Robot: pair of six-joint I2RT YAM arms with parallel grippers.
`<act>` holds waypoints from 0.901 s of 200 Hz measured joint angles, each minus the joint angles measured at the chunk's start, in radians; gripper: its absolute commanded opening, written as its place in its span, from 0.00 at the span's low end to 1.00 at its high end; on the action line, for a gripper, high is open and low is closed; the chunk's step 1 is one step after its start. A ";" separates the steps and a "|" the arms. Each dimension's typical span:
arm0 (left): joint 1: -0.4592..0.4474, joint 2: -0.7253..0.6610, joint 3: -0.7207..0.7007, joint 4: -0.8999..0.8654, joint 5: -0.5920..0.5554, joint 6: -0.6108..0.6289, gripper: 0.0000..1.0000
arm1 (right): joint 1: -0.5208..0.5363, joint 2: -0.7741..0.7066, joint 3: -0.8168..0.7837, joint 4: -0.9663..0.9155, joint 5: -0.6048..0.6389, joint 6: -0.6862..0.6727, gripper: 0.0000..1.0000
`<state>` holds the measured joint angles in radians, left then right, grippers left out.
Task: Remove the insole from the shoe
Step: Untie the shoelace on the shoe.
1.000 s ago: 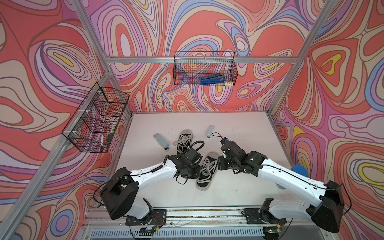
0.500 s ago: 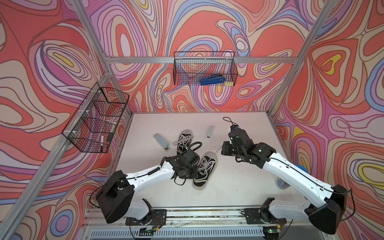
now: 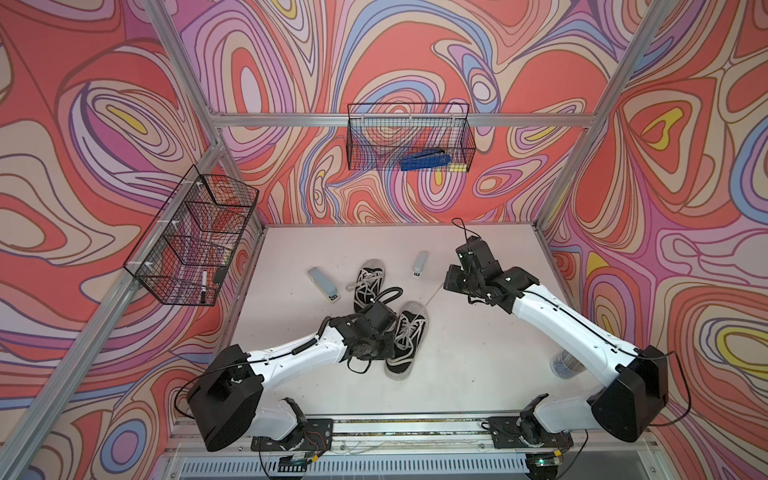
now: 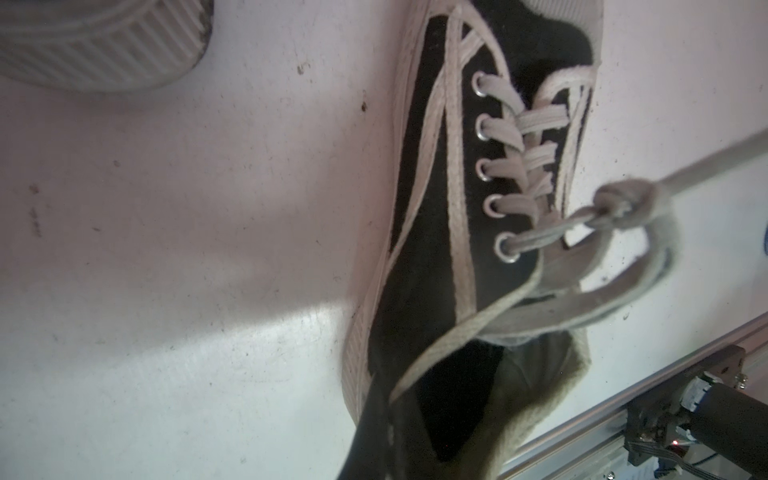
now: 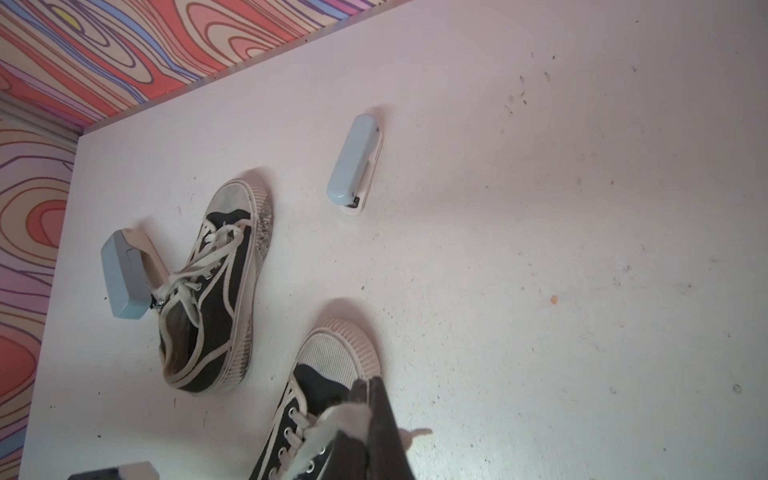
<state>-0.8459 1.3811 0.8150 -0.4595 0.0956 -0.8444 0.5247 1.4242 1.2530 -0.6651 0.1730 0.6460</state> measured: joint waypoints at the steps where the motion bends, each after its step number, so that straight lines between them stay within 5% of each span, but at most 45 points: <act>1: 0.000 0.000 0.000 0.000 0.000 0.000 0.00 | -0.002 0.002 0.001 0.000 -0.001 0.000 0.00; 88: -0.006 -0.021 -0.018 0.002 -0.010 -0.025 0.00 | -0.132 0.108 0.010 0.044 -0.079 -0.012 0.00; 114: -0.006 -0.021 -0.018 0.009 -0.003 -0.026 0.00 | -0.133 0.165 -0.001 0.062 -0.158 -0.025 0.35; 130: -0.006 -0.021 -0.018 0.014 0.002 -0.032 0.00 | -0.133 0.200 -0.011 0.051 -0.187 -0.029 0.47; 156: -0.008 -0.021 -0.018 0.024 0.011 -0.044 0.00 | -0.133 0.166 -0.050 0.002 -0.198 -0.053 0.52; 180: -0.011 -0.021 -0.027 0.045 0.017 -0.064 0.00 | -0.117 -0.007 -0.122 -0.035 -0.235 -0.045 0.52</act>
<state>-0.8566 1.3598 0.7883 -0.4145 0.1123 -0.9081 0.4080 1.4170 1.1313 -0.6998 -0.0624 0.6010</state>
